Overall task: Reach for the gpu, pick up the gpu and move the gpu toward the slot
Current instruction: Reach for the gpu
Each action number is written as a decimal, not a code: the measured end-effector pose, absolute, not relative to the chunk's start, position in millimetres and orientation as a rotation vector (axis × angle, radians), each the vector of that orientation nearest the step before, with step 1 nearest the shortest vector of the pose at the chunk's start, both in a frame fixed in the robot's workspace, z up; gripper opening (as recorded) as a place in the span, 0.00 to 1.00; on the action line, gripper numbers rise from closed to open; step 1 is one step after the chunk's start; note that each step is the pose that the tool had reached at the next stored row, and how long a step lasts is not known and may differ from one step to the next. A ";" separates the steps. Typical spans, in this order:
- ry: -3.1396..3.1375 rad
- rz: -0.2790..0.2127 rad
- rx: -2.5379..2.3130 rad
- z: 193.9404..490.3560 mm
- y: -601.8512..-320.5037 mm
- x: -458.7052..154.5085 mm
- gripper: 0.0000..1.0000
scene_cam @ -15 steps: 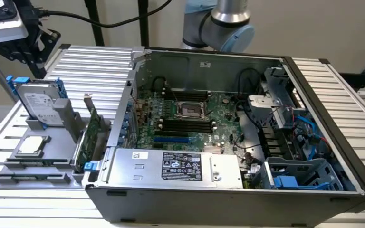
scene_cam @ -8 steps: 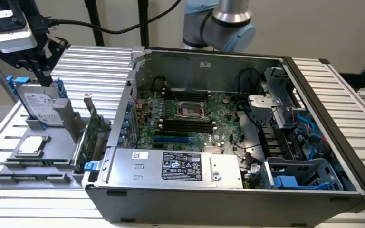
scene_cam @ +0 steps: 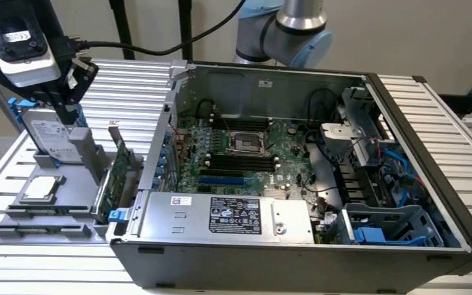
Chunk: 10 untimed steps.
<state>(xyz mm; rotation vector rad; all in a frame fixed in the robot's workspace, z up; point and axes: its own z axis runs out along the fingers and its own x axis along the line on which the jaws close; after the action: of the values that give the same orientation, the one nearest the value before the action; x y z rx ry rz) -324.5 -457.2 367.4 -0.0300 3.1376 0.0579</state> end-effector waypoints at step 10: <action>3.130 0.046 -0.030 354.8 -469.2 -302.4 0.11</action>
<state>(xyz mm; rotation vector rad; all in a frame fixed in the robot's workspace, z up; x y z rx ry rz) -302.4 -469.2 354.8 -0.0304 3.1296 0.0462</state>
